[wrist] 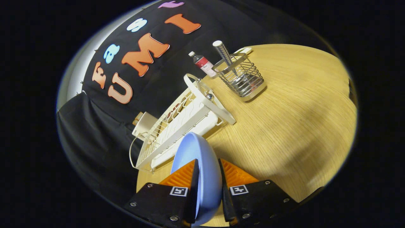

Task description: Take the plate from the dish rack, then take the spoon from the basket and place it into the plate.

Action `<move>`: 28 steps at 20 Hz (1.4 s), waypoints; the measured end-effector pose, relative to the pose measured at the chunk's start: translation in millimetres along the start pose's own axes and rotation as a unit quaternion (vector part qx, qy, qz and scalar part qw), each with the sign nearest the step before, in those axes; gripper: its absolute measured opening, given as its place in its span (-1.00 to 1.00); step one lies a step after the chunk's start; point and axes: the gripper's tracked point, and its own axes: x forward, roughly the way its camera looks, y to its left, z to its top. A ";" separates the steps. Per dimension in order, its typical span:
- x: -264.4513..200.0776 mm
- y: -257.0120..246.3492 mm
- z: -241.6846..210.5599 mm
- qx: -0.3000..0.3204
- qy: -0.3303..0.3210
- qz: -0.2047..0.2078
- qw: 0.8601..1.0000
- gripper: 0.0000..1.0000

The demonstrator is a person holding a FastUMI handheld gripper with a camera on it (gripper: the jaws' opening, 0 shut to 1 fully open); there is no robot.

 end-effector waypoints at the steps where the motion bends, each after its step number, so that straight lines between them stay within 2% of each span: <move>1: -2.4 -1.7 1.0 0.002 0.000 0.000 1.000 -0.22; 2: -3.3 -3.8 1.4 0.000 -0.001 -0.005 1.000 -0.14; 3: -3.3 -8.1 4.0 -0.009 -0.006 -0.011 1.000 0.03; 5: -8.6 -14.3 9.8 -0.034 -0.017 -0.023 0.999 0.21; 6: -13.1 -16.1 14.8 -0.047 -0.025 -0.029 0.998 0.23; 7: -16.4 -20.4 20.4 -0.066 -0.033 -0.038 0.997 0.40; 10: -28.9 -29.0 43.2 -0.127 -0.068 -0.071 0.987 0.74; 12: -38.6 -34.8 63.0 -0.171 -0.098 -0.099 0.975 0.95; 15: -50.8 -33.6 90.8 -0.222 -0.138 -0.121 0.958 0.97; 19: -57.9 -22.2 124.5 -0.272 -0.184 -0.121 0.937 0.97; 23: -56.8 -15.8 159.5 -0.321 -0.234 -0.127 0.909 0.97; 28: -37.3 -4.0 185.7 -0.341 -0.267 -0.097 0.896 0.97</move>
